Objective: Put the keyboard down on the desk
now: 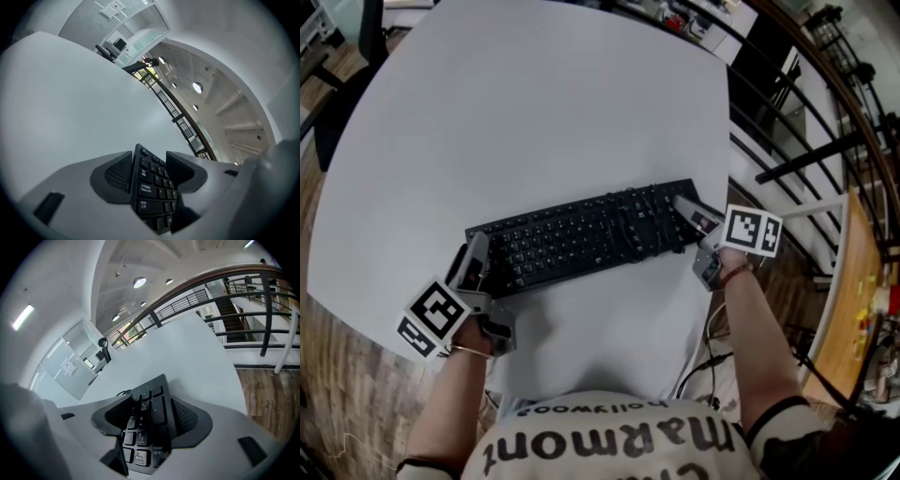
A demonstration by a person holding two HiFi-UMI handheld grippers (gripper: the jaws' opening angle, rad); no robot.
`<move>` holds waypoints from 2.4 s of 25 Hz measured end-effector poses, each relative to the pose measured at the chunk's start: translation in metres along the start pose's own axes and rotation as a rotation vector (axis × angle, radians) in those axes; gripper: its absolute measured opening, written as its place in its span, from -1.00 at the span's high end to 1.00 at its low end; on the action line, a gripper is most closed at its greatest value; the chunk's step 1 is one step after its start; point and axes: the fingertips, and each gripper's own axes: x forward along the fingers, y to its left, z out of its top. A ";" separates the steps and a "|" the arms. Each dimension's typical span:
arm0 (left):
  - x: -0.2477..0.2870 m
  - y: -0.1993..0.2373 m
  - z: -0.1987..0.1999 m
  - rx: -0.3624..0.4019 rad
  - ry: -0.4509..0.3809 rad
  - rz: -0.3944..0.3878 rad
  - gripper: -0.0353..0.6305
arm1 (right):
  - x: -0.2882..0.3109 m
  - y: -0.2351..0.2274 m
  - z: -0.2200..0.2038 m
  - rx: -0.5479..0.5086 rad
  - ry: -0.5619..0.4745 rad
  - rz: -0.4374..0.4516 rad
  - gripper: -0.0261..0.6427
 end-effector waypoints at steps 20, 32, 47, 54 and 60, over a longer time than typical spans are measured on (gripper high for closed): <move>0.006 0.005 -0.014 0.314 0.104 0.141 0.26 | 0.000 0.001 0.001 -0.003 -0.007 -0.007 0.14; 0.005 0.007 -0.010 0.345 0.074 0.172 0.26 | -0.001 0.001 0.002 -0.005 -0.007 -0.007 0.14; 0.000 -0.001 -0.010 0.565 -0.041 0.228 0.26 | -0.001 0.001 0.002 -0.013 -0.021 -0.016 0.14; -0.002 -0.005 -0.009 0.631 -0.076 0.231 0.26 | 0.000 0.005 0.004 -0.034 -0.035 0.008 0.14; -0.006 -0.010 -0.010 0.700 -0.149 0.246 0.27 | -0.003 0.003 0.004 -0.036 -0.041 -0.025 0.13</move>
